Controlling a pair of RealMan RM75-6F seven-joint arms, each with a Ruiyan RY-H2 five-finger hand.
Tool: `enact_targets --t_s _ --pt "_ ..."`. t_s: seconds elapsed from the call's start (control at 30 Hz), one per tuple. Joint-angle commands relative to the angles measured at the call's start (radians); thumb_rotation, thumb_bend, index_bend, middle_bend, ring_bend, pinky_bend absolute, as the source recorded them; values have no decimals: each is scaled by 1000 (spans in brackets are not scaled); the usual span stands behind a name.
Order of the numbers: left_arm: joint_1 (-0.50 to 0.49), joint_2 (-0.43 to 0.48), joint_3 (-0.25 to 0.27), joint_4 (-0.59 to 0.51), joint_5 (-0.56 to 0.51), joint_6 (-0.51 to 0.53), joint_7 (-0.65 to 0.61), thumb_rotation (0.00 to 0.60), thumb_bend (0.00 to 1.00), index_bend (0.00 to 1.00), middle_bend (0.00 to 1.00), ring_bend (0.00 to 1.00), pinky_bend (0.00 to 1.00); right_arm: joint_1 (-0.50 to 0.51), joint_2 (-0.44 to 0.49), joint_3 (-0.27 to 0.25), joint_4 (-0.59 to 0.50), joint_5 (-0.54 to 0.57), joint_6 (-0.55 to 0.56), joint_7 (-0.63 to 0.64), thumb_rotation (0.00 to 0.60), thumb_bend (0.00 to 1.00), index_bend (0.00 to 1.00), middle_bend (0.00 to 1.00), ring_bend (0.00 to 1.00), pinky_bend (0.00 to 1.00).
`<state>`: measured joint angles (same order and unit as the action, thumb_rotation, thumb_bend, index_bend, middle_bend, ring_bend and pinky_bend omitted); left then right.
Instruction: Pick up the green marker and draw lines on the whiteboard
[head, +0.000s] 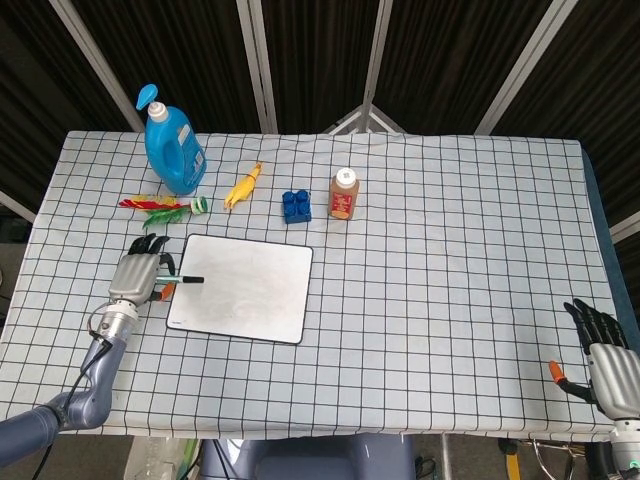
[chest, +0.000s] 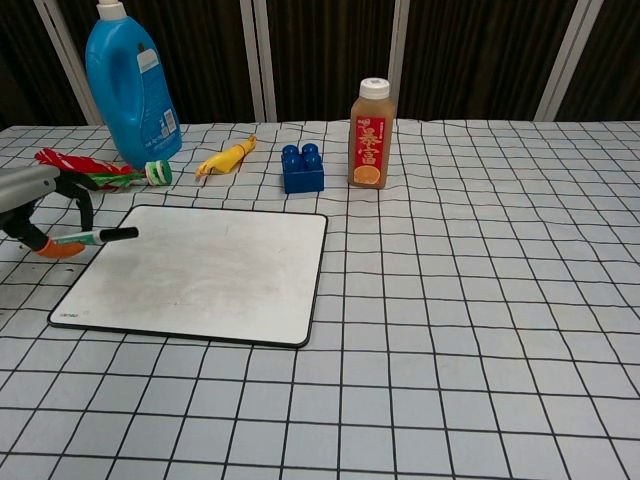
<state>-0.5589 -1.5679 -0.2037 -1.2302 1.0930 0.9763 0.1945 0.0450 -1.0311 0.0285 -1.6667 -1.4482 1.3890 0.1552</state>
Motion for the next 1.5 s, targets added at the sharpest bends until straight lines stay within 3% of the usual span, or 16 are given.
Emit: enact_targets --t_s 0.03,0.2,0.4,0.8,0.93,1.5 --pt "11 16 -55 -90 27 59 -109 600 567 635 106 0 2 0 0 -1 0 0 -1 0 600 353 0 0 0 0" --pt "3 26 -122 -234 -33 42 -201 600 561 644 116 6 39 1 0 0 -1 5 -6 2 600 354 0 0 0 0" --pt "-22 -35 -161 -280 -55 24 -307 600 556 668 160 45 115 2 3 2 -1 11 -10 12 600 353 0 0 0 0" --pt "-102 -150 -148 -135 56 -93 -540 600 554 672 172 45 115 6 3 5 3 17 -23 35 600 354 0 0 0 0" --pt "-117 -181 -142 -83 106 -90 -604 600 554 673 176 45 115 6 3 5 5 20 -26 45 600 354 0 0 0 0" --pt "-152 -225 -117 26 163 -99 -720 600 554 676 180 46 115 7 6 5 3 22 -31 56 600 354 0 0 0 0"
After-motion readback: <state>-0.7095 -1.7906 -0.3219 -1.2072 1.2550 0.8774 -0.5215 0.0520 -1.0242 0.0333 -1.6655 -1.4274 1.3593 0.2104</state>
